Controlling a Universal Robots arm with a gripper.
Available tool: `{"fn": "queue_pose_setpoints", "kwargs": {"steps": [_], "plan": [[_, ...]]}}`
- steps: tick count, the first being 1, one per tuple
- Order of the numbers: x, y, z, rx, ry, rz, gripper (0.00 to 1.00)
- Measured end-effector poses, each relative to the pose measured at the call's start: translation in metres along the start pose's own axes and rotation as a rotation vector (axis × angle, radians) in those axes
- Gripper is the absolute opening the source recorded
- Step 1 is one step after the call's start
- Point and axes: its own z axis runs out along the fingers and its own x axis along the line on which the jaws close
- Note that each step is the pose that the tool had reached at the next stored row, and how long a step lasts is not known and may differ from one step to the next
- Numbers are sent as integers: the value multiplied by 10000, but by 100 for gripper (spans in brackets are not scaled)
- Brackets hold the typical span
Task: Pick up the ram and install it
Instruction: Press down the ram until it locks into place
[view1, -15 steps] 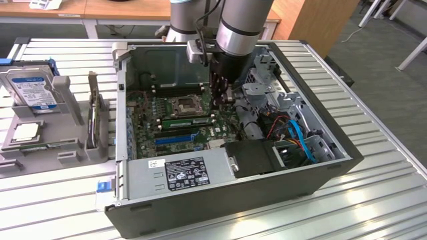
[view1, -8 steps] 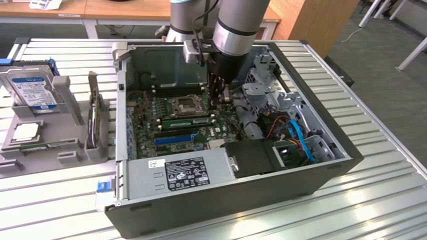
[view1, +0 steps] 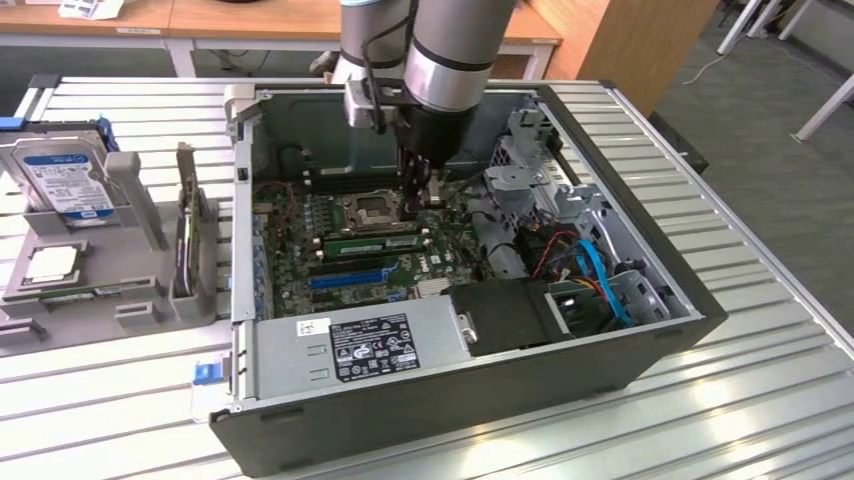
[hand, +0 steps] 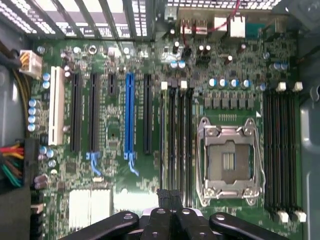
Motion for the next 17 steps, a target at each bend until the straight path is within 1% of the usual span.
{"fn": "queue_pose_setpoints", "kwargs": {"steps": [3, 17], "plan": [[1, 67, 4, -1, 1, -1, 10], [6, 316, 20, -1, 2, -1, 10]]}}
